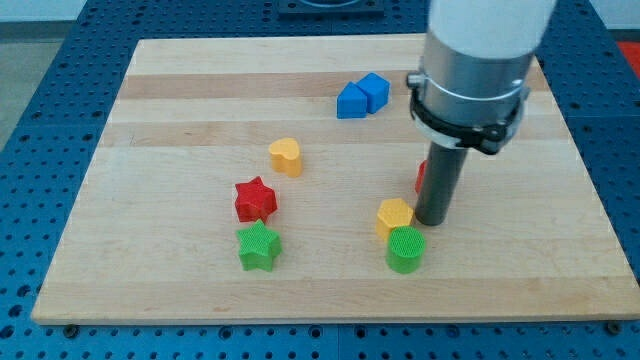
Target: Push the yellow hexagon towards the red star
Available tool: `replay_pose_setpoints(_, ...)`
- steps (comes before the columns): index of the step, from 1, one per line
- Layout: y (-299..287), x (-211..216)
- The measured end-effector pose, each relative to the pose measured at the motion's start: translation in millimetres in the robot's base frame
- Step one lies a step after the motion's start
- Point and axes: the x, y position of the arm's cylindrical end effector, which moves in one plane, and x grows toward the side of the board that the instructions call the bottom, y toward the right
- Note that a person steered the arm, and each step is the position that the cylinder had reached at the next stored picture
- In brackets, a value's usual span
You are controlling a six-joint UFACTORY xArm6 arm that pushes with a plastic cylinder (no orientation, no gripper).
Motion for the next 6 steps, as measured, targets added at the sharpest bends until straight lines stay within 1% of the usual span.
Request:
replay_pose_setpoints(2,-4.2,2.0)
replay_pose_setpoints(3,-22.4,2.1)
replay_pose_setpoints(5,-27.4,14.1)
replay_pose_setpoints(6,-41.2,15.2)
